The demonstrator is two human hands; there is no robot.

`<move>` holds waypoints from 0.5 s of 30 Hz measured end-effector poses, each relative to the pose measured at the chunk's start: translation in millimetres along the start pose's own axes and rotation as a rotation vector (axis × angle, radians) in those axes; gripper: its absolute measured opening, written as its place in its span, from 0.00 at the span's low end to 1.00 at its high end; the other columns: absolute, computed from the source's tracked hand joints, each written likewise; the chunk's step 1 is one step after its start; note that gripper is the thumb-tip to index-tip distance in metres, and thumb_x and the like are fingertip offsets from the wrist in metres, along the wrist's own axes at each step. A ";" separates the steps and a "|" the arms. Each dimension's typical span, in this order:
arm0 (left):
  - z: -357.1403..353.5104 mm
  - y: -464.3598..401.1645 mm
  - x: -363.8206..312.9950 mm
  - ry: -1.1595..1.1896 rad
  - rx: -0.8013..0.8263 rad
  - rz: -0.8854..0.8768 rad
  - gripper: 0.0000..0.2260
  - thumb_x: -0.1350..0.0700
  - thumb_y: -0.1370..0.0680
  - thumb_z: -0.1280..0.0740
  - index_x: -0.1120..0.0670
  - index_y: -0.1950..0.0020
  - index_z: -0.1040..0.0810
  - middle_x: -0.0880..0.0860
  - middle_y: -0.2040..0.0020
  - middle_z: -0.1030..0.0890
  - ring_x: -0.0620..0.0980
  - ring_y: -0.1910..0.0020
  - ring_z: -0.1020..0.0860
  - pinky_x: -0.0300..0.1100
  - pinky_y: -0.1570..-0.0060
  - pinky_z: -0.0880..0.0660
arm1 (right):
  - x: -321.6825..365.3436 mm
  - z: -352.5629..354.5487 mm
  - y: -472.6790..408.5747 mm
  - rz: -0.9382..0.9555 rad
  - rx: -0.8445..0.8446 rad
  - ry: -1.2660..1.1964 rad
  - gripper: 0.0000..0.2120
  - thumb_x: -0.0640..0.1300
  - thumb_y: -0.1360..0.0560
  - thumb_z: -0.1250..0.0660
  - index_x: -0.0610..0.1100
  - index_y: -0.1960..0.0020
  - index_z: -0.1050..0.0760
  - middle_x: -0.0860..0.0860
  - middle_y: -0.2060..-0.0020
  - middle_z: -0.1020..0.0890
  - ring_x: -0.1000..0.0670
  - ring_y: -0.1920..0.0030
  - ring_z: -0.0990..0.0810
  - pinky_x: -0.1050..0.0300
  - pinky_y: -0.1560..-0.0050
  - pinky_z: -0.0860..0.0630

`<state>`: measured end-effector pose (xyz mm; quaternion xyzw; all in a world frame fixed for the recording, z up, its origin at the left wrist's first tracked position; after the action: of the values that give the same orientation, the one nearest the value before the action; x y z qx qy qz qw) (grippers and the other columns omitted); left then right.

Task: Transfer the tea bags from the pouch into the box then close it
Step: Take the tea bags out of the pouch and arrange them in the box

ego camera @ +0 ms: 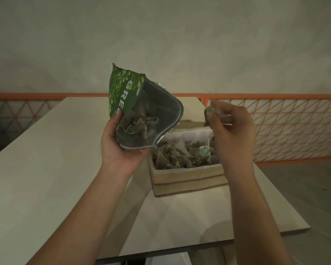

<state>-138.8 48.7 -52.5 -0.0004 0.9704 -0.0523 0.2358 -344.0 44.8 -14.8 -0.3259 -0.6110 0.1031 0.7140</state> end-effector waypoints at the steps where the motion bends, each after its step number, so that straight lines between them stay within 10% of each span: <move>1: 1.0 -0.8 0.1 -0.005 0.000 -0.002 0.28 0.47 0.24 0.35 0.52 0.24 0.29 0.57 0.25 0.28 0.59 0.26 0.31 0.55 0.36 0.25 | -7.4 1.0 -2.7 -0.021 0.030 0.062 0.08 0.42 0.24 0.30 0.50 0.45 0.20 0.53 0.49 0.22 0.60 0.55 0.21 0.67 0.56 0.24; 11: -0.7 0.4 5.5 0.024 0.025 0.017 0.28 0.47 0.25 0.35 0.52 0.25 0.28 0.57 0.25 0.28 0.59 0.26 0.31 0.56 0.37 0.24 | -50.6 -3.8 8.1 -0.074 0.383 0.450 0.15 0.54 0.22 0.35 0.51 0.37 0.23 0.55 0.41 0.21 0.55 0.44 0.23 0.63 0.47 0.25; 15: 0.1 -0.2 4.5 0.013 0.019 0.013 0.27 0.47 0.25 0.34 0.52 0.26 0.27 0.57 0.25 0.28 0.59 0.26 0.31 0.58 0.33 0.28 | -50.5 -11.7 16.8 -0.089 0.739 0.615 0.06 0.55 0.21 0.36 0.59 0.51 0.20 0.63 0.58 0.21 0.63 0.58 0.23 0.66 0.57 0.31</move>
<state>-142.8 48.3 -54.6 0.0084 0.9713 -0.0600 0.2298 -340.6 26.1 -65.9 -0.0394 -0.3071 0.1816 0.9334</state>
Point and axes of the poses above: each hand's wrist, its own y-axis away from the middle knuckle, its own z-axis out of the back of the hand, x = y × z, the point moved 2 cm from there along -y, towards the middle knuckle
